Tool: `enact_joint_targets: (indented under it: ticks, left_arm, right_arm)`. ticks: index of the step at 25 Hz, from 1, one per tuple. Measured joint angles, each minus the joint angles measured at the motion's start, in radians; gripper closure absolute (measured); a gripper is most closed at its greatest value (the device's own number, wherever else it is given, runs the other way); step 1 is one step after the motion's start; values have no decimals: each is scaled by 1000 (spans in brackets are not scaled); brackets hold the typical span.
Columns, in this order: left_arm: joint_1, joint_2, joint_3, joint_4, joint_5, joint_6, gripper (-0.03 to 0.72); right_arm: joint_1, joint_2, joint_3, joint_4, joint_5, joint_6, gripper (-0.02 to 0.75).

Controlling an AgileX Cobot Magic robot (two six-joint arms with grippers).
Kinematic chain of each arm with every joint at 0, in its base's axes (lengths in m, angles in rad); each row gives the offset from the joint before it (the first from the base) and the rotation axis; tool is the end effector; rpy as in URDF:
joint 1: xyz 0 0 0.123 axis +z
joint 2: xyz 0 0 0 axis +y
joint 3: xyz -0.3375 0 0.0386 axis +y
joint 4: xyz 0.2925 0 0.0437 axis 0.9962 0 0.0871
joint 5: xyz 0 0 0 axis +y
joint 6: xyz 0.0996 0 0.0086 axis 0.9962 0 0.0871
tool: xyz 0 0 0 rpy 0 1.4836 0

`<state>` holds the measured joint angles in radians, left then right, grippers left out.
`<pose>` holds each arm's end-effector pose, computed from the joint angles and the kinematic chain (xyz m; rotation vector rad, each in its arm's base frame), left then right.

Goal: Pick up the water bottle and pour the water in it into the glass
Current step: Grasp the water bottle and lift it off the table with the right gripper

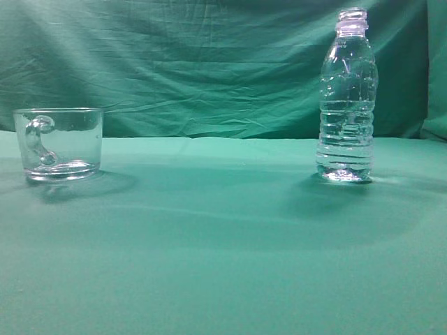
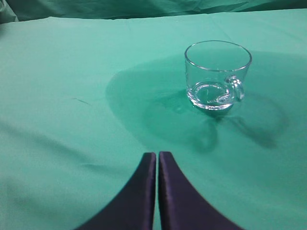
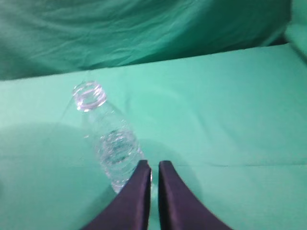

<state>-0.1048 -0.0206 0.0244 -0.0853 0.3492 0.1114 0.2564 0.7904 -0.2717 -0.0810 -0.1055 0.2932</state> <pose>0.0503 -0.0082 0.1710 0.1452 1.8303 -0.0784 0.1549 0.0415 0.2508 -0.0476 1.9098 0.3263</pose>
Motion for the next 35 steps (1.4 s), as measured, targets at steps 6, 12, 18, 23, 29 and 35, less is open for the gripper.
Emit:
enact_joint_targets:
  ticks: [6,12,18,23,29,35]
  left_arm:
    - [0,0,0,0,0,0,688]
    - [0,0,0,0,0,0,688]
    - [0,0,0,0,0,0,688]
    - [0,0,0,0,0,0,688]
    - [0,0,0,0,0,0,688]
    - [0,0,0,0,0,0,688]
  right_arm:
    - [88,300,-8,-163,-312,-4,689]
    - [90,528,-10,-139,-561,-8,269]
    - [90,717,-22,-37,-698,-41,92]
    - [90,898,-117,-32,-777,-49,92]
    - [90,1088,-241,-13,-862,-53,92]
    - [90,1171,-309,-26,-914,-97,144]
